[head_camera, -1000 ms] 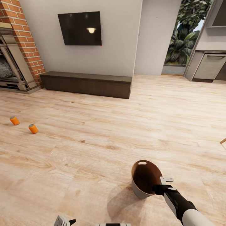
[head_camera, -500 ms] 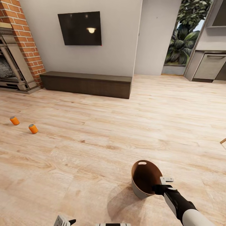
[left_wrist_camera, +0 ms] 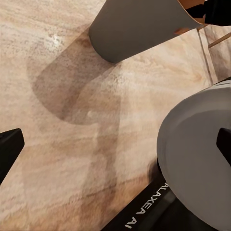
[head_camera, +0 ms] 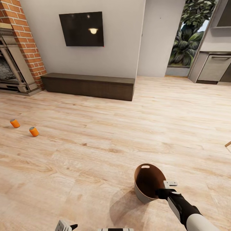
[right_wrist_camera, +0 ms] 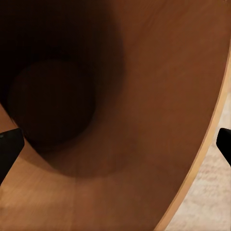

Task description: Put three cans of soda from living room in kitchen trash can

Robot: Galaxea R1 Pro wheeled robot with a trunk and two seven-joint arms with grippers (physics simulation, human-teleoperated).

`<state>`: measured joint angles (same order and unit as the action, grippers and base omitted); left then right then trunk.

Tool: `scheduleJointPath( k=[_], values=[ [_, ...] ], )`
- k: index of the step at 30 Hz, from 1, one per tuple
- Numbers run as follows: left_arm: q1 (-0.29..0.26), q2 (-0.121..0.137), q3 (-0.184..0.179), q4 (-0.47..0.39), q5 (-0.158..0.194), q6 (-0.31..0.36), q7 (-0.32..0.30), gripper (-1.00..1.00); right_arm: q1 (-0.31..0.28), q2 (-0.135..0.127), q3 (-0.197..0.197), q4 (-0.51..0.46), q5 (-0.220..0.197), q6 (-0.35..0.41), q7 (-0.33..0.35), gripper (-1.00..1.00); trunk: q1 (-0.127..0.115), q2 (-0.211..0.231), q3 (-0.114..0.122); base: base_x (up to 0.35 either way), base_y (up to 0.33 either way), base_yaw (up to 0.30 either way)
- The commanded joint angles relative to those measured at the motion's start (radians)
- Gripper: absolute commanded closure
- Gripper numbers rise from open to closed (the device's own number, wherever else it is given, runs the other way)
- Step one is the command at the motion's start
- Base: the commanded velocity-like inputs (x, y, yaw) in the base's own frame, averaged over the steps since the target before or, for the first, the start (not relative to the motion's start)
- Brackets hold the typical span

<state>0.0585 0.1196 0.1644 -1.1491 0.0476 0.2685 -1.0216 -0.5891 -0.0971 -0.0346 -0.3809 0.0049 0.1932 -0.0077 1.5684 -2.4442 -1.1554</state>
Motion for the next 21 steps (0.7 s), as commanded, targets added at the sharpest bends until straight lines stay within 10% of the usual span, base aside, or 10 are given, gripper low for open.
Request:
scheduleJointPath(
  k=[1,9,10,21],
  values=[
    [0.0,0.0,0.0,0.0,0.0,0.0,0.0,-1.0,0.001,0.0,-0.002,-0.001,0.004,0.0,0.0,-1.0,0.001,0.0,0.0,0.0,0.0,0.0],
    [0.0,0.0,0.0,-0.001,0.0,0.0,0.0,-1.0,0.001,0.0,-0.002,-0.001,0.004,0.0,0.0,-1.0,0.001,0.0,0.0,0.0,0.0,0.0],
    [0.0,0.0,0.0,-0.001,0.0,0.0,0.0,-1.0,0.001,0.0,-0.002,-0.001,0.004,0.0,0.0,1.0,0.001,0.0,0.0,0.0,0.0,0.0],
    [0.0,0.0,0.0,-0.001,0.0,0.0,0.0,-1.0,0.0,0.0,-0.002,-0.001,0.004,0.0,0.0,1.0,0.001,0.0,0.0,0.0,0.0,0.0]
  ],
)
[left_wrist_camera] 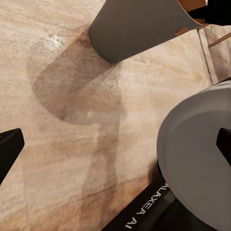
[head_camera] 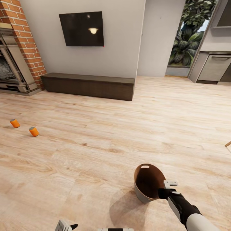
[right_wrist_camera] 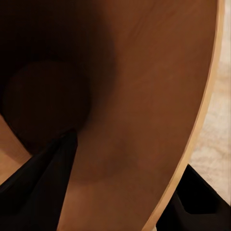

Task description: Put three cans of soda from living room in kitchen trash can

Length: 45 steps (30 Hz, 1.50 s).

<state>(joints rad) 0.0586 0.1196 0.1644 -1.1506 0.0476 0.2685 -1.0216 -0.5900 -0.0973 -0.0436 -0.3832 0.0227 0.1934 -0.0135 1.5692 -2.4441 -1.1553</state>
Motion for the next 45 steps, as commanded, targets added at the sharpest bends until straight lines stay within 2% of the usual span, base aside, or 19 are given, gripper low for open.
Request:
scheduleJointPath(
  k=[1,45],
  values=[
    [0.0,0.0,0.0,0.0,0.0,0.0,0.0,-1.0,0.001,0.001,0.007,0.001,-0.014,0.0,0.006,1.0,0.0,0.0,0.0,0.0,0.0,0.0],
    [0.0,0.0,0.0,0.0,0.0,0.0,0.0,-1.0,0.001,0.001,0.007,-0.003,-0.02,0.0,0.006,1.0,0.0,0.0,0.0,0.0,0.0,0.0]
  ],
)
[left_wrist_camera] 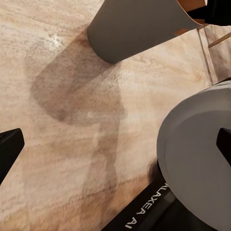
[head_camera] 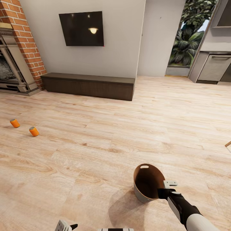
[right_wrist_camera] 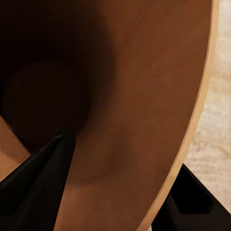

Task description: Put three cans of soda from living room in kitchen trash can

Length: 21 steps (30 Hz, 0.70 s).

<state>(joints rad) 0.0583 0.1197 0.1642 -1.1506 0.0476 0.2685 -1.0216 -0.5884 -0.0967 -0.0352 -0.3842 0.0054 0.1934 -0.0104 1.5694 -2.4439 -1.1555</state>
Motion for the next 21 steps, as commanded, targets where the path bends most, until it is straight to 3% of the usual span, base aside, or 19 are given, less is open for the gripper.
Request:
scheduleJointPath(
  k=[1,5,8,13,18,19,21],
  values=[
    [0.0,0.0,0.0,0.0,0.0,0.0,0.0,-1.0,-0.001,0.0,-0.002,-0.002,-0.002,0.0,0.003,1.0,0.0,0.0,0.0,0.0,0.0,0.0],
    [0.0,0.0,0.0,-0.001,0.0,0.0,0.0,-1.0,-0.001,-0.002,-0.002,-0.013,-0.003,0.004,0.003,1.0,0.0,0.0,0.0,0.0,0.0,0.0],
    [0.0,0.0,0.0,-0.001,0.0,0.0,0.0,-1.0,-0.001,-0.001,-0.003,-0.097,-0.004,0.056,0.003,1.0,0.0,0.0,0.0,0.0,0.0,0.0],
    [0.0,0.0,0.0,-0.003,0.0,0.0,0.0,-1.0,0.0,-0.003,-0.006,-0.276,-0.005,0.322,0.004,1.0,0.0,0.0,0.0,0.0,0.0,0.0],
    [0.0,0.0,0.0,-0.003,0.0,0.001,0.0,-1.0,0.0,-0.004,-0.007,-0.402,-0.005,0.457,0.004,1.0,0.0,0.0,0.0,0.0,0.0,0.0],
    [0.0,0.0,0.0,-0.003,0.0,0.001,0.0,-1.0,0.0,-0.004,-0.007,-0.483,-0.004,0.578,0.004,1.0,0.0,0.0,0.0,0.0,0.0,0.0],
    [0.0,0.0,0.0,-0.003,0.0,0.001,0.0,-1.0,0.0,-0.005,-0.007,-0.541,-0.004,0.661,0.003,1.0,0.0,0.0,0.0,0.0,0.0,0.0]
  ],
)
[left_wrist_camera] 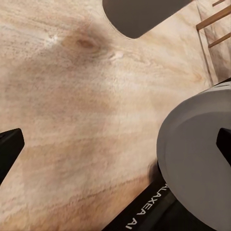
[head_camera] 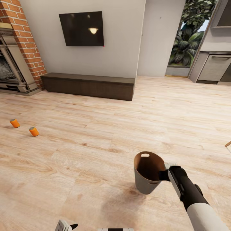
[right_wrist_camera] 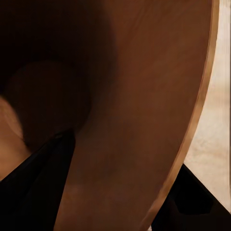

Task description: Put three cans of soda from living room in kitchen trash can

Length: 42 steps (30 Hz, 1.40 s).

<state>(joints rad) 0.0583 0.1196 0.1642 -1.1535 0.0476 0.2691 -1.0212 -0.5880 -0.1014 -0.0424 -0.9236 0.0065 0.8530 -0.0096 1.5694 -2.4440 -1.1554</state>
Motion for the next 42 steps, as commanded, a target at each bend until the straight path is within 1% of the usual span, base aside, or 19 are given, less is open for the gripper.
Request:
scheduleJointPath(
  k=[1,5,11,35,42],
  values=[
    [0.0,0.0,0.0,0.0,0.0,0.0,0.0,-1.0,0.0,0.0,0.0,-0.057,-0.005,0.057,0.003,1.0,0.0,0.0,0.0,0.0,0.0,0.0],
    [0.0,0.0,0.0,0.0,0.0,0.0,0.0,-1.0,0.0,-0.001,-0.001,-0.139,-0.005,0.115,0.003,1.0,0.0,0.0,0.0,0.0,0.0,0.0],
    [0.0,0.0,0.0,0.0,0.0,0.001,0.001,-1.0,0.0,-0.002,-0.002,-0.191,-0.005,0.148,0.003,1.0,0.0,0.0,0.0,0.0,0.0,0.0],
    [0.0,0.0,0.0,0.0,0.0,-0.001,0.001,-1.0,0.004,-0.001,0.0,-0.205,-0.008,0.155,0.003,1.0,0.0,0.0,0.0,0.0,0.0,0.0],
    [0.0,0.0,0.0,-0.001,0.0,-0.001,0.001,-1.0,0.005,0.0,0.001,-0.205,-0.009,0.155,0.003,1.0,0.0,0.0,0.007,0.0,0.0,0.0]
  ],
)
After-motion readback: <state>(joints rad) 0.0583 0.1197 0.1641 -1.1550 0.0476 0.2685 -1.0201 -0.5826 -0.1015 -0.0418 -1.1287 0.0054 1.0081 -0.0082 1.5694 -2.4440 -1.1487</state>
